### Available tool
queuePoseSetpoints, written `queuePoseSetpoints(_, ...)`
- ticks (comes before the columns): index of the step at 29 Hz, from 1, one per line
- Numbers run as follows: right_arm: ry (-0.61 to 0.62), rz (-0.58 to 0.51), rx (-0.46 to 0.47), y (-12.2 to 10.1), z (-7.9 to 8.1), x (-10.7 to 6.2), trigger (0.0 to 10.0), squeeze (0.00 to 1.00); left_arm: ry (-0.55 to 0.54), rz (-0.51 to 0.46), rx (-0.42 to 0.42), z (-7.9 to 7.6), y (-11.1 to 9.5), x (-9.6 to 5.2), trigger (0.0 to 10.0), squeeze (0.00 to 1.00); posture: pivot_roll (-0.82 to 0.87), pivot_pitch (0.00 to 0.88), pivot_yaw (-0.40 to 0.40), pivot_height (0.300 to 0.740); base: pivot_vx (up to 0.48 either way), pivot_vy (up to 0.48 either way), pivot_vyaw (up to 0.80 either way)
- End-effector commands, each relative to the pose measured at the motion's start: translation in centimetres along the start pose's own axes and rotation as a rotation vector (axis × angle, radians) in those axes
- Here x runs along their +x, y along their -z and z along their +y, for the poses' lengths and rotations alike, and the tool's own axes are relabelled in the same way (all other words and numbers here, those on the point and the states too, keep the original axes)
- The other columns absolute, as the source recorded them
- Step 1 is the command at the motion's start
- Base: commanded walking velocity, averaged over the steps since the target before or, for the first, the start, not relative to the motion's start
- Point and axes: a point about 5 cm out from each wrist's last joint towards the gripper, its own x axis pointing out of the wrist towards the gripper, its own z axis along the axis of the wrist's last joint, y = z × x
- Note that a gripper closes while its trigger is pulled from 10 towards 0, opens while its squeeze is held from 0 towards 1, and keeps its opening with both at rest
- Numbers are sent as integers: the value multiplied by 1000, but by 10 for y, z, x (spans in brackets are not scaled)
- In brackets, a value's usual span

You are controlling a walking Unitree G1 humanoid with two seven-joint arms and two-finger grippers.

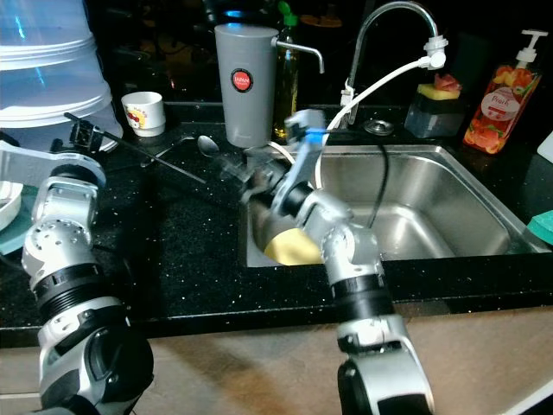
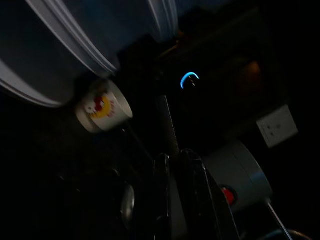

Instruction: Kitchen organization

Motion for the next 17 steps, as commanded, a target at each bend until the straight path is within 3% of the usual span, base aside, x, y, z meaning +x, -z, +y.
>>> queuePoseSetpoints(1,-98,-9,-27,-6,16,2,10000,0,76,69,34,-10,19,-1,0,0,70,27,-5,740,0,0,0)
queuePoseSetpoints(5,-122,-11,-32,-7,19,2,10000,0,99,86,60,-12,23,-2,0,0,70,27,-5,740,0,0,0)
queuePoseSetpoints(9,-261,-25,-73,-16,37,1,10000,0,200,122,181,-19,38,-3,0,0,59,14,-5,740,0,0,0)
queuePoseSetpoints(12,-280,-17,-84,-17,40,0,10000,0,207,124,183,-20,39,-3,0,0,57,11,-3,740,0,0,0)
queuePoseSetpoints(17,-285,115,-156,-1,40,-4,10000,0,252,125,215,-24,40,-4,0,0,55,6,-3,740,0,0,0)
